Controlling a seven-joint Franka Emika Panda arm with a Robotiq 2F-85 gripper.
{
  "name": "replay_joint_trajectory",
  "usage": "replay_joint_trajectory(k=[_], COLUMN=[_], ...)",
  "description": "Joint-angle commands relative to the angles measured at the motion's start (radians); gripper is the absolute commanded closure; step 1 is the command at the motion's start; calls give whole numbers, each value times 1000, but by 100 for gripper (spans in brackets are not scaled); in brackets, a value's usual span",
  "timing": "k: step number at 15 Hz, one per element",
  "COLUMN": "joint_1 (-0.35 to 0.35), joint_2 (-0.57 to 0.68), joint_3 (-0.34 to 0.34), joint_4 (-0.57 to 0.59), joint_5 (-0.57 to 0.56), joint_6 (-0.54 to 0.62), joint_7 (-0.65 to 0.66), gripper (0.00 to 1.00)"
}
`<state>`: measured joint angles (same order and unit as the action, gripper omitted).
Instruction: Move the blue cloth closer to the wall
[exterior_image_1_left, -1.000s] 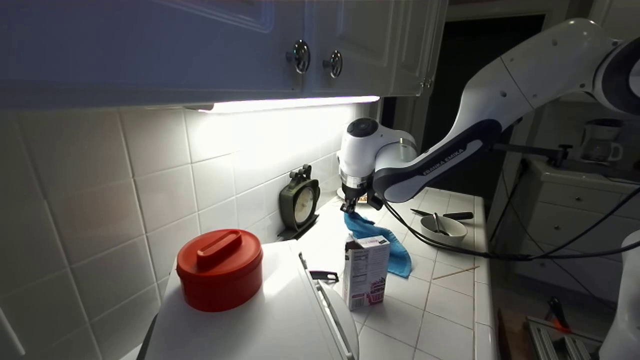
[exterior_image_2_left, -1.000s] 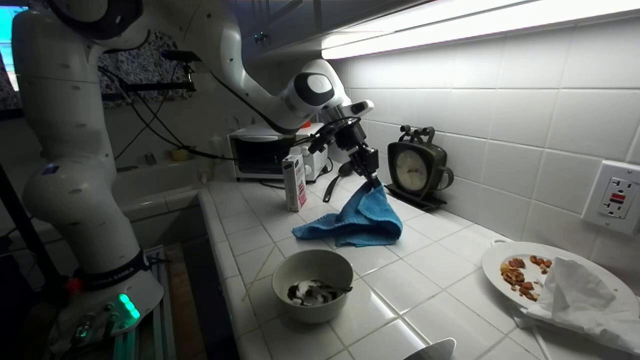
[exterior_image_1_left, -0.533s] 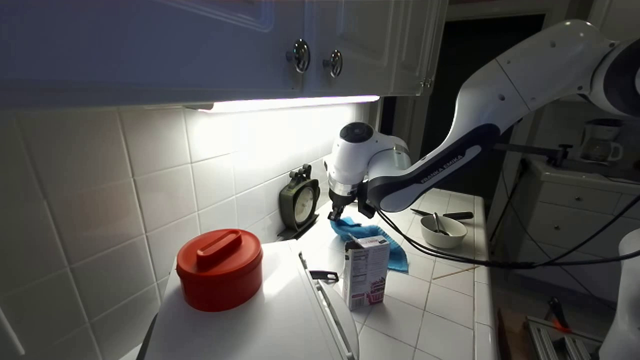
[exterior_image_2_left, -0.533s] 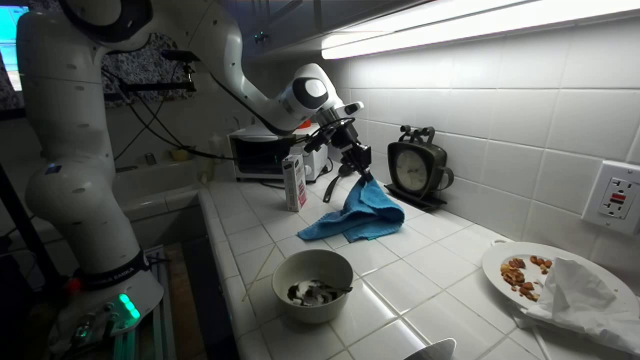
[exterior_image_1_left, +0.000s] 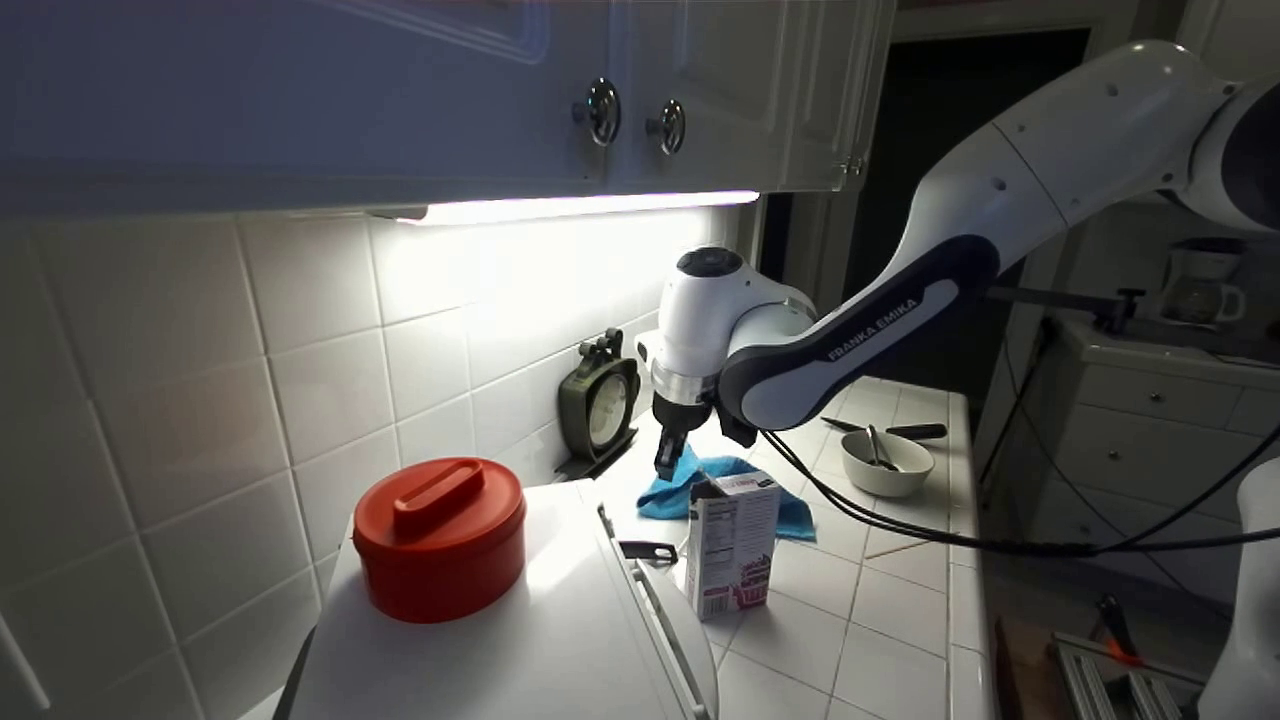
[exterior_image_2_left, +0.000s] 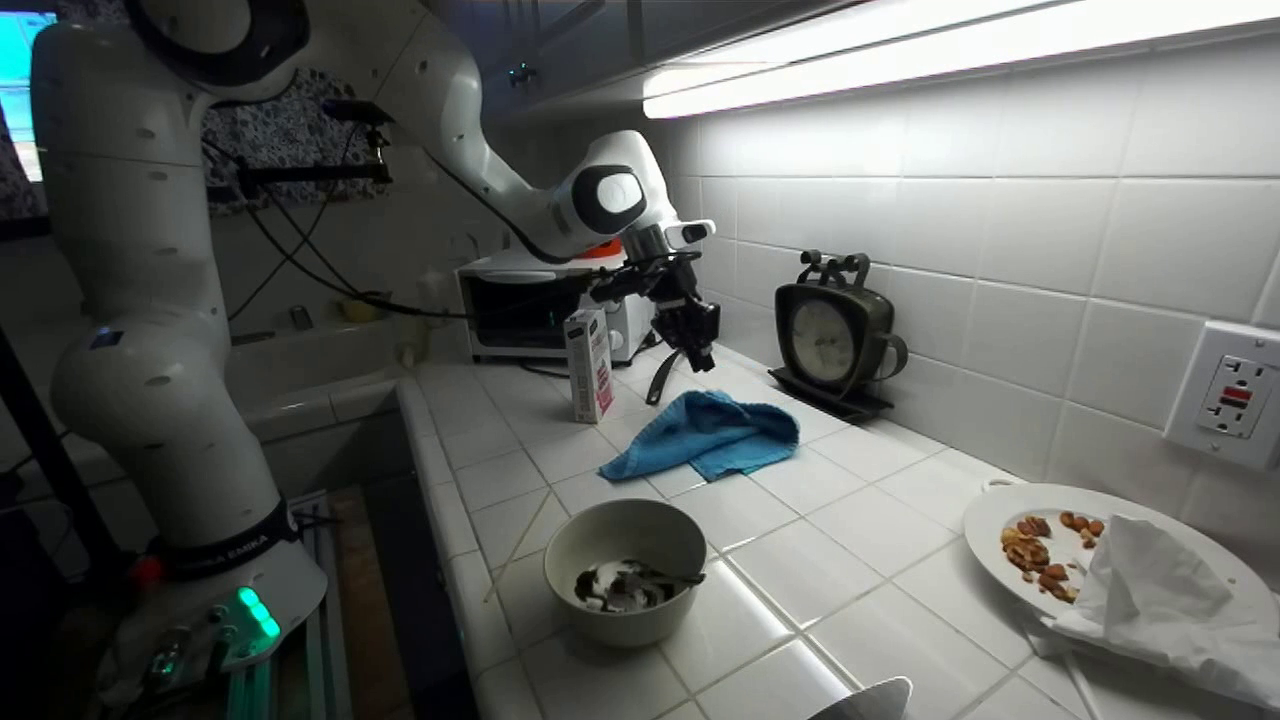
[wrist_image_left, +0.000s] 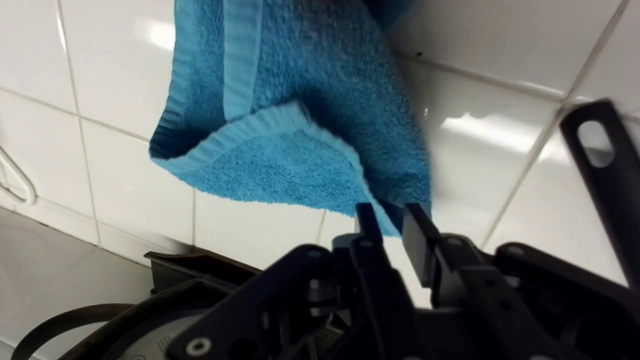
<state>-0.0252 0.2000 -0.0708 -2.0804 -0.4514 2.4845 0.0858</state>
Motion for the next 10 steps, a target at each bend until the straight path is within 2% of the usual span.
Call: replay_joint_trajectory(k=[1,3,7,10], joint_1=[-12,-16,-24,-35], joint_2=[-95,-153,-255,-284], joint_3=[13,8,-1,-9], joint_4=[-42,-58,-68,-130], joint_5=[138,166,152,197], joint_6=[-188,-299,-496,-457], joint_7=[-130,-167,-133,-122], gripper=[47,33,4,0])
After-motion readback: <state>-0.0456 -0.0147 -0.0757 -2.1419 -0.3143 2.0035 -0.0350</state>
